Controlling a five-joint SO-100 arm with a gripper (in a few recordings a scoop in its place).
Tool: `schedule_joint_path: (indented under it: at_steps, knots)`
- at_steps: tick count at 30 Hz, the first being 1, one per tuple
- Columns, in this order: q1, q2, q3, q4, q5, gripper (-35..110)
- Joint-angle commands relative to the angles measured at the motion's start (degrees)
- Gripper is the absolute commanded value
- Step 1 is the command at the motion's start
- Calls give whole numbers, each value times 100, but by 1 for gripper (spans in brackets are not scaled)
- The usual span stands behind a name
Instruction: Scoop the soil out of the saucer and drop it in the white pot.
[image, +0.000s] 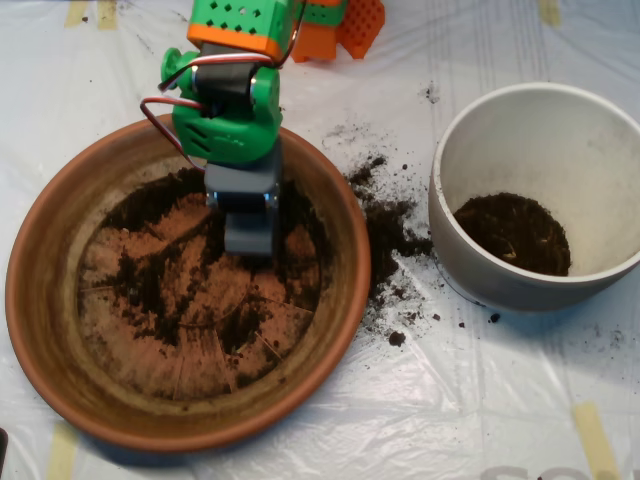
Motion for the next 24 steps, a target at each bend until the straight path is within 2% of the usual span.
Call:
schedule_joint_path:
  at_steps: [1,6,11,24]
  knots:
    - [-62,729,9,62,-193,1]
    - [-211,932,-316,501,-308,0]
    - [-387,1354,-1125,1046,70,-1]
    - [-1846,686,-5098,3472,624,-1]
